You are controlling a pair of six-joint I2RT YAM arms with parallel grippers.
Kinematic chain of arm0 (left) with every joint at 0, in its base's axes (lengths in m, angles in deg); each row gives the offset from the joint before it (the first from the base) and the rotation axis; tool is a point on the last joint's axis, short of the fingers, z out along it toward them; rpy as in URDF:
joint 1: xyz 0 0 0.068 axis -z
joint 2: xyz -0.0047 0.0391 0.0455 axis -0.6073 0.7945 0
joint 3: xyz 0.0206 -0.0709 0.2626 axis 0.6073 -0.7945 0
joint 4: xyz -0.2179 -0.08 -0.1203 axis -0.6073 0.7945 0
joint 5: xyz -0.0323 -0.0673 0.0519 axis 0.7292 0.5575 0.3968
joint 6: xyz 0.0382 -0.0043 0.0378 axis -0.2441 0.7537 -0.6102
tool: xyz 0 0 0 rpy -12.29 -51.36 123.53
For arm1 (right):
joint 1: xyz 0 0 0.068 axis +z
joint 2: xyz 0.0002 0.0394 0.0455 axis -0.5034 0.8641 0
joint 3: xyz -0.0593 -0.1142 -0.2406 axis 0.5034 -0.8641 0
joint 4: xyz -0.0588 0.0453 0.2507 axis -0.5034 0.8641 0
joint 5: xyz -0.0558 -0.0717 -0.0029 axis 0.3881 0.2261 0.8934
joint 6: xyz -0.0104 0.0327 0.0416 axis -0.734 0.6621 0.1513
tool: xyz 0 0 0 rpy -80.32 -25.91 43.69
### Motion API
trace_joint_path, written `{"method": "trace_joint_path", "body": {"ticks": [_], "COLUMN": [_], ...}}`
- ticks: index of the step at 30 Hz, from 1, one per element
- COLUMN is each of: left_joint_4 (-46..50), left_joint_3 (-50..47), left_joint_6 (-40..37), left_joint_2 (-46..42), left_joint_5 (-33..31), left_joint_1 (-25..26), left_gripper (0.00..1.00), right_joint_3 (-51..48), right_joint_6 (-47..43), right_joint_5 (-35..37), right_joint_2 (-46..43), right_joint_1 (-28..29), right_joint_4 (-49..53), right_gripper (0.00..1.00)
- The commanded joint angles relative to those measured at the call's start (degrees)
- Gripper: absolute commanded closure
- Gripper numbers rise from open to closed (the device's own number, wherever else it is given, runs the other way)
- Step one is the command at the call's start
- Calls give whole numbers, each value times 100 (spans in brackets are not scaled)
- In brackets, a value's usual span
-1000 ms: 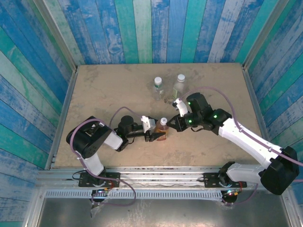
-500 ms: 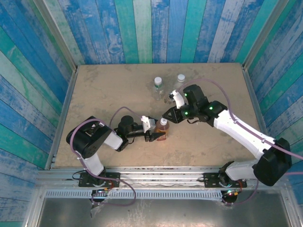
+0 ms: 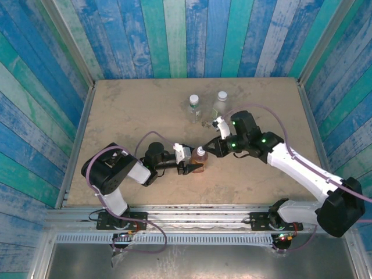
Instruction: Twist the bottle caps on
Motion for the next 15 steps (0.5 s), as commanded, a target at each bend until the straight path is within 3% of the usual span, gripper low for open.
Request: {"method": "trace_joint_path", "body": {"ticks": [1, 5, 12, 15], "left_joint_4": [658, 662, 641, 625], "left_joint_3": [-28, -25, -31, -31], "left_joint_6": [58, 51, 51, 61], "left_joint_2": [-17, -15, -7, -8], "left_joint_5": [-161, -161, -144, -135], "left_joint_1": [29, 29, 29, 29], "left_gripper": [34, 34, 34, 34], "right_joint_3": [-193, -43, 266, 510], "right_joint_6": [79, -10, -123, -196], "right_joint_5": [-424, -149, 465, 369], "right_joint_2": [-174, -290, -192, 145], "right_joint_1": [91, 81, 13, -24], "right_joint_4": [331, 430, 317, 269], "right_gripper": [87, 87, 78, 77]}}
